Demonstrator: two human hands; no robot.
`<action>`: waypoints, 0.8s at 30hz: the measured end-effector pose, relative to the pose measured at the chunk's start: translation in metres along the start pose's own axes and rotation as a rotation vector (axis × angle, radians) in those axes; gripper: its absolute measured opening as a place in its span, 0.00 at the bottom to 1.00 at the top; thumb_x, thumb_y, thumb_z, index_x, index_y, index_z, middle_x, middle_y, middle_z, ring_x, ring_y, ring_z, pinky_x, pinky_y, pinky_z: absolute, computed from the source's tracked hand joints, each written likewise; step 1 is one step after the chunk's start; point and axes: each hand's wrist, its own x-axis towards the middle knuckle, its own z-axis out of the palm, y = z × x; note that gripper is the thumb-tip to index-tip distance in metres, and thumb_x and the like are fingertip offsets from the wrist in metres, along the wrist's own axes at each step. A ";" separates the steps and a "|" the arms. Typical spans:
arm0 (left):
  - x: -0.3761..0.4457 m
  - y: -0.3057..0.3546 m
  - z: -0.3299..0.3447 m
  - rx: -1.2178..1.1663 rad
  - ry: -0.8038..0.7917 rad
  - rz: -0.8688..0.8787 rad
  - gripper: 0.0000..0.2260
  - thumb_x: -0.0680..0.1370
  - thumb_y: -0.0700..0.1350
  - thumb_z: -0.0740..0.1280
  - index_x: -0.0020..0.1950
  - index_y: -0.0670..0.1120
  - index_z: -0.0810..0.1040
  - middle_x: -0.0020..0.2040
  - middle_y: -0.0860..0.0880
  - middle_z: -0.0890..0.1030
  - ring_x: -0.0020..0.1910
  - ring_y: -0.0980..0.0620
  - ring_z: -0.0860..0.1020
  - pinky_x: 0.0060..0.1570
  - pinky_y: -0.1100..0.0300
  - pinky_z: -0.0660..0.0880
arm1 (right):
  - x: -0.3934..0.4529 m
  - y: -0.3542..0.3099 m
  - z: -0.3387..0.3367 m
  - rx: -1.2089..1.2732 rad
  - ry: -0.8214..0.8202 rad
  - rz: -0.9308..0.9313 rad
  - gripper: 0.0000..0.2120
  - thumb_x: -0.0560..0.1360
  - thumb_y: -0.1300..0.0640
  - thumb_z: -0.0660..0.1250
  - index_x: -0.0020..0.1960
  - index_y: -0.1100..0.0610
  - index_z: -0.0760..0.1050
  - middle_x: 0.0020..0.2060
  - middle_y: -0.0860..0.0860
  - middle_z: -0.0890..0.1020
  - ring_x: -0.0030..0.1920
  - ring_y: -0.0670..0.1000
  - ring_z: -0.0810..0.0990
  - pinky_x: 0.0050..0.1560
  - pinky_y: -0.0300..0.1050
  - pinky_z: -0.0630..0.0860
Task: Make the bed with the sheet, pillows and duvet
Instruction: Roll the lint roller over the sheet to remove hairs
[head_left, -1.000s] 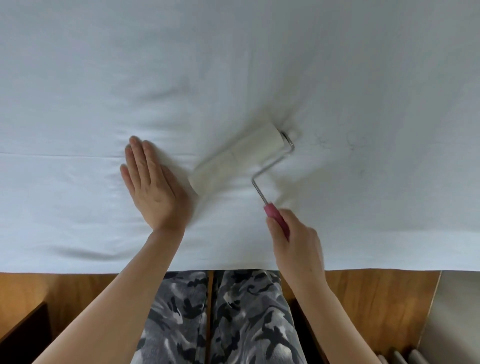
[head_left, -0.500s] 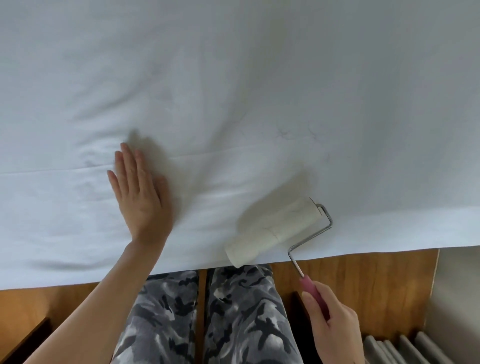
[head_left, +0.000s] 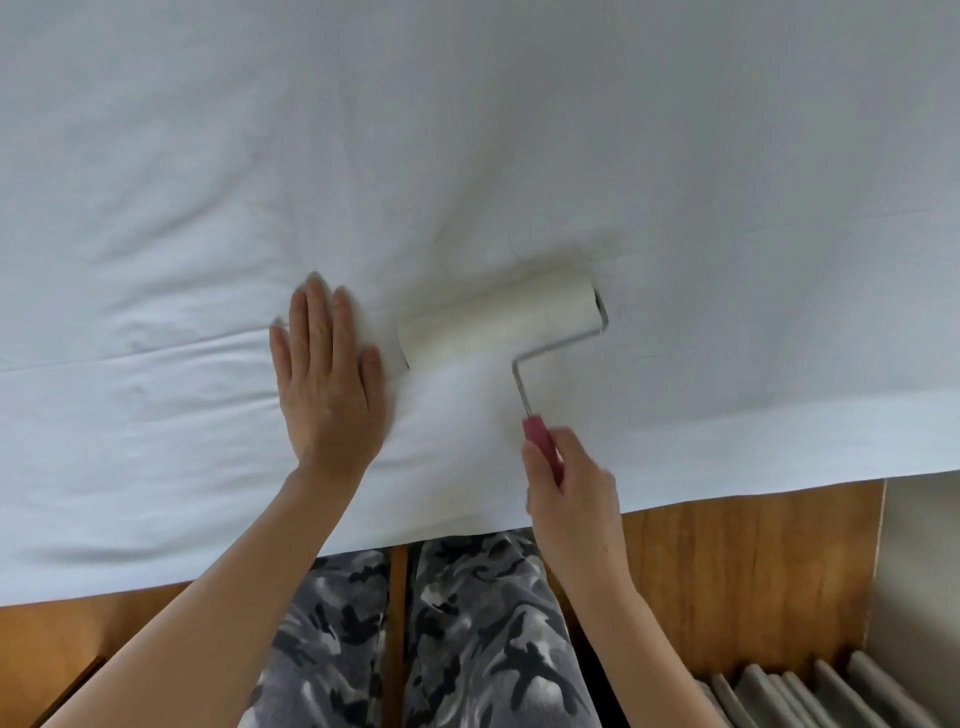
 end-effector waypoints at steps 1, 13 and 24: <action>0.000 0.000 0.000 0.002 0.003 -0.002 0.23 0.83 0.45 0.49 0.77 0.38 0.58 0.77 0.39 0.58 0.77 0.42 0.54 0.76 0.47 0.48 | 0.014 -0.014 0.000 -0.007 0.012 -0.038 0.09 0.81 0.48 0.56 0.51 0.51 0.72 0.28 0.48 0.76 0.27 0.46 0.75 0.28 0.40 0.74; 0.001 0.001 0.003 0.035 -0.022 -0.040 0.24 0.82 0.44 0.49 0.78 0.39 0.56 0.78 0.40 0.56 0.78 0.44 0.52 0.77 0.48 0.46 | 0.126 -0.136 -0.007 -0.023 0.096 -0.203 0.12 0.81 0.48 0.56 0.43 0.53 0.69 0.32 0.46 0.73 0.35 0.50 0.74 0.36 0.44 0.65; 0.001 0.002 0.003 0.032 -0.021 -0.038 0.24 0.82 0.44 0.49 0.77 0.39 0.56 0.78 0.40 0.57 0.78 0.45 0.53 0.77 0.48 0.46 | 0.022 -0.006 -0.010 -0.028 0.019 -0.089 0.09 0.81 0.47 0.57 0.49 0.50 0.71 0.25 0.45 0.71 0.22 0.42 0.70 0.25 0.34 0.65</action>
